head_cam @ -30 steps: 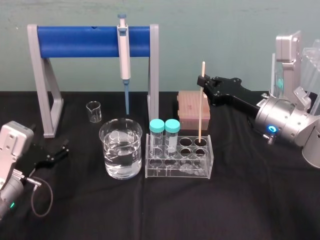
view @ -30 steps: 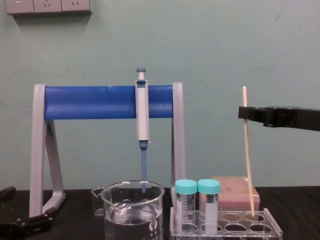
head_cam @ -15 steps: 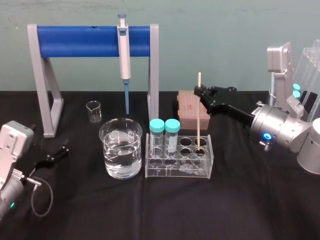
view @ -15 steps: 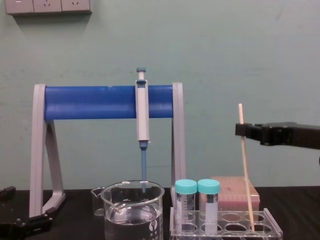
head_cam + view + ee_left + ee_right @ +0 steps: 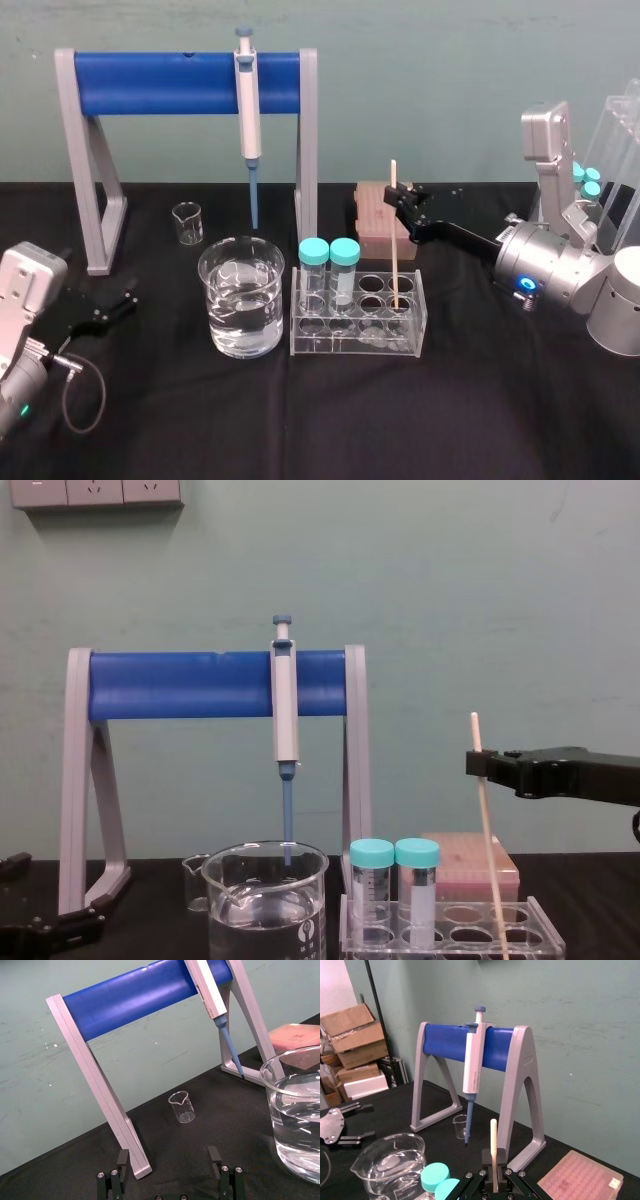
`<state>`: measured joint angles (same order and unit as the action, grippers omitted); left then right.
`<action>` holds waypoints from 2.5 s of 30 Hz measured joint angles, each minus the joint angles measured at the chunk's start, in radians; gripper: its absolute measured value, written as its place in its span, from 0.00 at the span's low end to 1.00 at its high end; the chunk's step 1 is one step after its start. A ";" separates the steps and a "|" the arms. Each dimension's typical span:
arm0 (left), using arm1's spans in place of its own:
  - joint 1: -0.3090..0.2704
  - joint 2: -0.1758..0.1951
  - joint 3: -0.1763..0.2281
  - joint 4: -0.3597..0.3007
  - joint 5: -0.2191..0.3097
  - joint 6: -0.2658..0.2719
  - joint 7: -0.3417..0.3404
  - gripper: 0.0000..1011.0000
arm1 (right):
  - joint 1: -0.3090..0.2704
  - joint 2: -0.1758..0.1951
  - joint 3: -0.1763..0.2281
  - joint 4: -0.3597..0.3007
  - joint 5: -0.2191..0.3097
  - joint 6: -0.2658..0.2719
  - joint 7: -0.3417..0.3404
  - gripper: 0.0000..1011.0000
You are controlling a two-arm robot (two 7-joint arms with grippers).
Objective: Hold the thermometer with one hand and immerse one end into the beaker, then reinsert it into the test tube rack.
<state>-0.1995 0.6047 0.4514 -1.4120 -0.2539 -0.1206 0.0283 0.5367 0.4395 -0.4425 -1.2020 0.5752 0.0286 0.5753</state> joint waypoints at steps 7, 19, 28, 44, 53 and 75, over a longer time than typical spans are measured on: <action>0.000 0.000 0.000 0.000 0.000 0.000 0.000 0.99 | 0.008 -0.006 0.002 0.029 -0.045 -0.038 -0.006 0.05; 0.000 0.000 0.000 0.000 0.000 0.000 0.000 0.99 | 0.033 -0.033 0.010 0.078 -0.109 -0.104 -0.002 0.04; 0.000 0.000 0.000 0.000 0.000 0.000 0.000 0.99 | 0.029 -0.048 0.033 0.075 -0.087 -0.085 0.017 0.05; 0.000 0.000 0.000 0.000 0.000 0.000 0.000 0.99 | -0.007 -0.035 0.049 -0.014 -0.051 -0.016 0.005 0.05; 0.000 0.000 0.000 0.000 0.000 0.000 0.000 0.99 | -0.036 -0.021 0.050 -0.075 -0.026 0.017 -0.012 0.05; 0.000 0.000 0.000 0.000 0.000 0.000 0.000 0.99 | -0.065 -0.001 0.038 -0.117 -0.035 0.005 -0.046 0.05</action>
<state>-0.1995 0.6047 0.4514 -1.4120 -0.2539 -0.1206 0.0283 0.4716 0.4381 -0.4043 -1.3188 0.5400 0.0335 0.5291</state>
